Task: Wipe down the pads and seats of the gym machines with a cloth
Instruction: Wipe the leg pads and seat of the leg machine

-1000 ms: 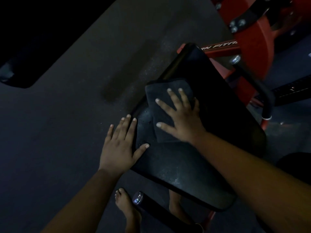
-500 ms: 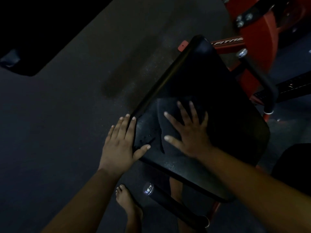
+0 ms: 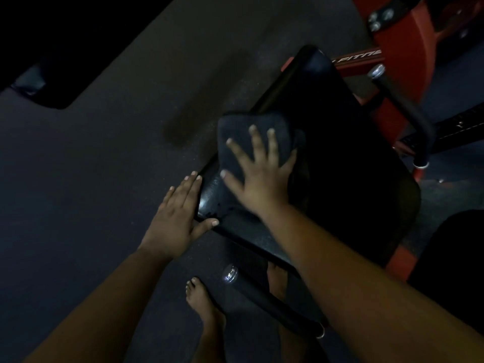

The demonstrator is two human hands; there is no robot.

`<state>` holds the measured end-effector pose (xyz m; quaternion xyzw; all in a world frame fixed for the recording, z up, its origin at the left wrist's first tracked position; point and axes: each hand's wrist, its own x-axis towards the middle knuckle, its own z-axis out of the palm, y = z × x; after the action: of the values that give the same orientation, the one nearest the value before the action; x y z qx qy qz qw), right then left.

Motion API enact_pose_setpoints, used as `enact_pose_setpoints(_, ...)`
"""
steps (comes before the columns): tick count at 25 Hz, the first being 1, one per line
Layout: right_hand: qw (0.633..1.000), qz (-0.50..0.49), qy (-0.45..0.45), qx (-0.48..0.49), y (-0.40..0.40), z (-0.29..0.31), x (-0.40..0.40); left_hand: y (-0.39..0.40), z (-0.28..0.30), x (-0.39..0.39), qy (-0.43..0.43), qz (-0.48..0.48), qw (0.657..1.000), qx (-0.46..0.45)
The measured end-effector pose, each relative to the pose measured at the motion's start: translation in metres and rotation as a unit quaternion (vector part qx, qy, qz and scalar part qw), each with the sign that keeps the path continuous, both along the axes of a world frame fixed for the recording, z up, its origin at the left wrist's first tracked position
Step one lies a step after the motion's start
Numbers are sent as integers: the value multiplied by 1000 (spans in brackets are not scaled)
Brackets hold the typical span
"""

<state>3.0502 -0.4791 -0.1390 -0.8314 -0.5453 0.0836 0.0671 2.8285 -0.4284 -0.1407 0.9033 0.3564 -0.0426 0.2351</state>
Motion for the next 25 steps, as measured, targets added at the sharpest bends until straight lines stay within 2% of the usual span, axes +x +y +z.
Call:
enact_pose_setpoints(2, 997, 73, 4, -8, -54, -5, -21, 2, 3, -15, 25, -29, 999, 1)
enact_pose_setpoints(4, 995, 96, -8, -25, -112, -20, -2, 3, 6, -20, 44, -49, 998, 14)
enact_pose_setpoints(6, 996, -4, 13, -93, -168, -34, 32, 5, 10, -18, 50, -60, 997, 17)
enact_pose_setpoints(8, 968, -189, 76, -147, -204, -38, 42, 7, 10, -16, 45, -63, 997, 12)
enact_pose_setpoints(9, 953, -246, 86, -155, -207, -37, 33, 7, 9, -17, 41, -60, 997, 6)
enact_pose_setpoints(10, 949, -262, 82, -156, -200, -33, 17, 7, 7, -18, 36, -58, 998, 1)
enact_pose_setpoints(11, 955, -245, 81, -145, -184, -27, -2, 7, 6, -19, 31, -55, 998, -3)
enact_pose_setpoints(15, 994, -69, 70, -43, -70, -5, -53, 9, 4, -21, 23, -53, 998, -12)
enact_pose_setpoints(17, 995, -55, 74, -29, -12, 6, -49, 14, 9, -20, 33, -67, 997, -10)
enact_pose_setpoints(19, 995, -68, 70, -37, 8, 9, -40, 19, 14, -17, 45, -79, 996, -8)
enact_pose_setpoints(21, 996, -48, 62, -30, -21, 5, -40, 21, 17, -13, 48, -81, 995, -13)
enact_pose_setpoints(23, 998, -10, 48, -46, -86, -6, -43, 20, 19, -12, 33, -93, 995, -5)
enact_pose_setpoints(25, 994, -32, 39, -98, -164, -24, -28, 21, 23, -8, 21, -124, 992, 8)
